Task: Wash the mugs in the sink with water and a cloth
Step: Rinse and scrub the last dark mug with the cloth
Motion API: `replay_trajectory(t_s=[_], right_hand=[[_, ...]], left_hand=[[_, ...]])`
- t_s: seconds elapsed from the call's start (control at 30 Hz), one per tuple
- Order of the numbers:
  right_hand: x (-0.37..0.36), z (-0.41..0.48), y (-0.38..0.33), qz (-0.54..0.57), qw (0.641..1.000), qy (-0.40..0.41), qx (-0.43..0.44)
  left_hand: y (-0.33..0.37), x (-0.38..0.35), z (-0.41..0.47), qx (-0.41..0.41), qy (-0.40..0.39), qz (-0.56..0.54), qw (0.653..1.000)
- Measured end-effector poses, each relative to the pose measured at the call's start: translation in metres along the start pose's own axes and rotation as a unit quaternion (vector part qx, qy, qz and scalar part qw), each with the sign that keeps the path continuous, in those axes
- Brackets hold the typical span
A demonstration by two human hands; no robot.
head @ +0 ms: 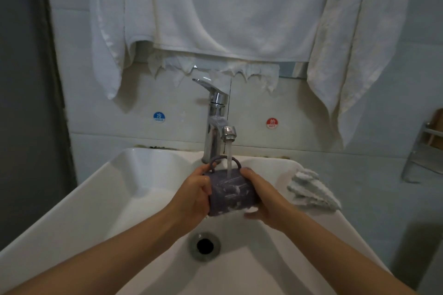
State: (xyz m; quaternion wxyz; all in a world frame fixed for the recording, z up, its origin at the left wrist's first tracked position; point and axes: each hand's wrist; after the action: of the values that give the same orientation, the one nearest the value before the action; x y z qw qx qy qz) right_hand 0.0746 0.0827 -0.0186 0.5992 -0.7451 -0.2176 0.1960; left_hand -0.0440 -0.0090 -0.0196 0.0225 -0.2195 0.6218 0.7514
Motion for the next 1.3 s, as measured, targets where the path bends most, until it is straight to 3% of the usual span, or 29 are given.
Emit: replay_trajectory(t_s=[0.07, 0.17, 0.23, 0.3, 0.37, 0.43, 0.5, 0.6, 0.7, 0.8, 0.9, 1.0, 1.2, 1.3], right_hand=[[-0.001, 0.0, 0.003, 0.025, 0.999, -0.002, -0.029], [0.0, -0.001, 0.0, 0.038, 0.999, 0.015, -0.033], [0.002, 0.0, -0.002, 0.019, 0.998, 0.022, -0.048], [0.003, 0.002, -0.001, -0.103, 0.993, 0.054, -0.016], [0.009, 0.005, 0.002, -0.311, 0.939, 0.102, 0.107], [0.01, 0.002, 0.005, -0.431, 0.868, 0.122, 0.213], [0.006, -0.005, 0.009, -0.479, 0.829, 0.115, 0.265], [-0.007, -0.021, 0.016, -0.487, 0.817, 0.089, 0.295], [-0.03, -0.033, 0.023, -0.579, 0.75, 0.004, 0.32], [-0.029, -0.031, 0.027, -0.581, 0.764, -0.044, 0.276], [-0.004, -0.023, 0.029, -0.558, 0.802, -0.007, 0.212], [0.009, -0.019, 0.031, -0.589, 0.796, 0.0, 0.14], [-0.012, -0.03, 0.029, -0.585, 0.774, -0.108, 0.216], [-0.001, -0.024, 0.03, -0.576, 0.786, -0.098, 0.203]], left_hand=[[-0.001, 0.001, 0.002, -0.029, 0.001, 0.057, 0.998], [-0.004, 0.002, 0.0, -0.051, -0.051, 0.251, 0.965], [-0.008, 0.003, -0.003, -0.033, -0.061, 0.272, 0.96], [-0.009, 0.004, -0.003, -0.029, -0.057, 0.251, 0.966], [-0.012, 0.006, -0.002, -0.023, -0.052, 0.239, 0.969], [-0.014, 0.006, -0.001, -0.025, -0.051, 0.236, 0.97], [-0.016, 0.008, 0.001, -0.029, -0.044, 0.223, 0.973], [-0.018, 0.01, 0.003, -0.024, -0.03, 0.178, 0.983], [-0.023, 0.012, 0.002, -0.023, -0.037, 0.216, 0.976], [-0.029, 0.016, 0.002, 0.006, -0.036, 0.243, 0.969], [-0.033, 0.018, 0.002, 0.039, -0.026, 0.236, 0.971], [-0.035, 0.019, 0.003, 0.053, -0.039, 0.234, 0.97], [-0.035, 0.018, -0.001, 0.046, -0.058, 0.271, 0.96], [-0.035, 0.015, -0.002, 0.052, -0.057, 0.282, 0.956]])
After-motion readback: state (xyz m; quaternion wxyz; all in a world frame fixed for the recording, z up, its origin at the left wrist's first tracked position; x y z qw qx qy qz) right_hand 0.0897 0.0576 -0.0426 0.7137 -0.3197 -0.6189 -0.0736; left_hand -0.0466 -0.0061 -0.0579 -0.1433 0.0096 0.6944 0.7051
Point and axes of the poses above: each hand's wrist, its own z-axis towards the middle knuckle, its own x-axis out of the back of the hand, y = z × x, and after that the axes turned 3 degrees about -x, right-handed
